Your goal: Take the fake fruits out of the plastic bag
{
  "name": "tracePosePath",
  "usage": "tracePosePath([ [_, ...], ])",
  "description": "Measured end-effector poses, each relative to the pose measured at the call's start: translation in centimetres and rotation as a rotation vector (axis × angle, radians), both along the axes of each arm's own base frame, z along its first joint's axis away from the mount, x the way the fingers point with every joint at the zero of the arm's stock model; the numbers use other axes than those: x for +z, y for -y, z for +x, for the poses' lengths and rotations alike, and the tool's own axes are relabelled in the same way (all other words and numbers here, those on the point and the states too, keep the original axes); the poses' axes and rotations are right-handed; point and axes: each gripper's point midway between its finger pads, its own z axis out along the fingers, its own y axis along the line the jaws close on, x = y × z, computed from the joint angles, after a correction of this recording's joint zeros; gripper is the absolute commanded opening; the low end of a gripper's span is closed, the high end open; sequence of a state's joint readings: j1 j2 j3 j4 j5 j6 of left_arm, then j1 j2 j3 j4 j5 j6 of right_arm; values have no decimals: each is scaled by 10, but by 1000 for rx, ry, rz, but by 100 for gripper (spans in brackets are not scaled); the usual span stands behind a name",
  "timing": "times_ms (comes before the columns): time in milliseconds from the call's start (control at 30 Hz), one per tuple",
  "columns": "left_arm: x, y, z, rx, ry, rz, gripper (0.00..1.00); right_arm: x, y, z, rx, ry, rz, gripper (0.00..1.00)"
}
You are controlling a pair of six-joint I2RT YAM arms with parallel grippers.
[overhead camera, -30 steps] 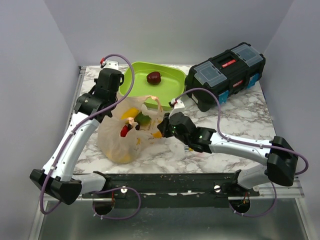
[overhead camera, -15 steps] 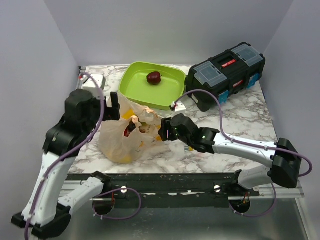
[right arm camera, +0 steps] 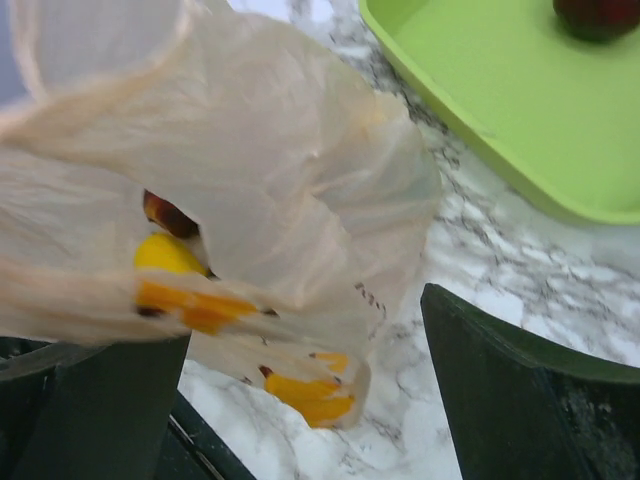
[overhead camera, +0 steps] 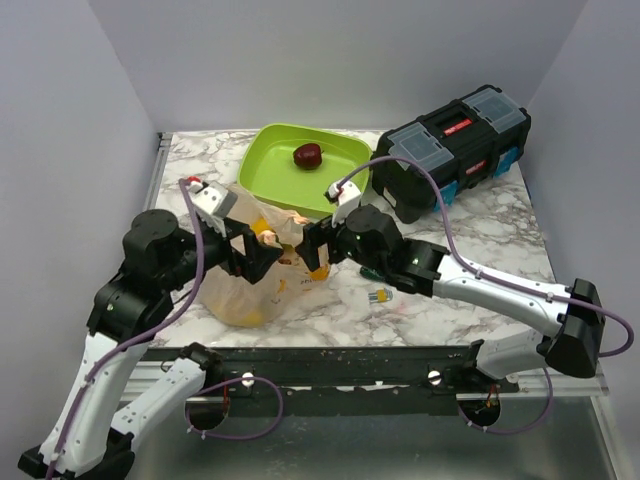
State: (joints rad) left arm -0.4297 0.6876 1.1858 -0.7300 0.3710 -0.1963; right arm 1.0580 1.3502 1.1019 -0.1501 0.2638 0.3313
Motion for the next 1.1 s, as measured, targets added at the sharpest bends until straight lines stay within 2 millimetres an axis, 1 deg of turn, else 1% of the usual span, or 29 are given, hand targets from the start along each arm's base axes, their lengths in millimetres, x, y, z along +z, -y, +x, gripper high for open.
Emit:
tracePosePath([
  [67, -9, 6, 1, -22, -32, 14, 93, 17, -9, 6, 20, 30, 22, 96],
  [100, -14, 11, 2, -36, -54, 24, 91, 24, -13, 9, 32, 42, 37, 92],
  [167, -21, 17, 3, -55, -80, 41, 75, 33, -17, 16, 43, 52, 58, 77],
  [200, -25, 20, 5, -59, -97, 54, 65, 35, -17, 21, 42, 54, 65, 66],
  [233, -28, 24, 5, -69, -106, 64, 59, 36, -15, 26, 34, 55, 71, 60],
  [267, -31, 27, 5, -75, -114, 75, 54, 36, -13, 31, 28, 55, 72, 55],
  [333, -35, 32, 5, -87, -121, 91, 44, 35, -8, 39, 4, 52, 72, 52],
  [433, -40, 36, 1, -101, -122, 101, 17, 36, 1, 50, -40, 52, 74, 45],
  [467, -40, 35, -3, -104, -114, 88, 14, 36, 5, 54, -60, 56, 70, 43],
  [533, -44, 30, -14, -108, -101, 61, 13, 38, 14, 65, -117, 70, 52, 36],
  [567, -48, 27, -19, -110, -106, 51, 13, 40, 18, 71, -146, 81, 39, 36],
  [633, -50, 22, -31, -118, -96, 22, 11, 46, 26, 83, -211, 102, 9, 36],
  [700, -52, 18, -43, -131, -87, -11, 9, 49, 31, 89, -243, 114, -11, 37],
  [767, -58, 17, -50, -142, -93, -29, 6, 50, 35, 90, -249, 109, -32, 44],
  [800, -62, 17, -53, -148, -101, -34, 6, 51, 36, 88, -239, 101, -38, 51],
  [833, -67, 17, -55, -152, -111, -36, 5, 52, 34, 85, -218, 90, -40, 59],
  [867, -71, 17, -56, -157, -123, -36, 5, 53, 31, 81, -192, 75, -38, 70],
  [933, -79, 19, -57, -161, -145, -33, 5, 56, 28, 70, -138, 51, -28, 81],
  [967, -81, 19, -57, -163, -152, -31, 5, 59, 27, 62, -108, 37, -16, 85],
  [1000, -83, 19, -58, -164, -157, -31, 5, 63, 28, 54, -80, 25, -6, 86],
  [1067, -86, 19, -58, -165, -153, -35, 5, 79, 32, 38, -27, 22, 29, 92],
  [1100, -86, 18, -59, -165, -146, -40, 5, 91, 36, 28, 0, 28, 53, 94],
])
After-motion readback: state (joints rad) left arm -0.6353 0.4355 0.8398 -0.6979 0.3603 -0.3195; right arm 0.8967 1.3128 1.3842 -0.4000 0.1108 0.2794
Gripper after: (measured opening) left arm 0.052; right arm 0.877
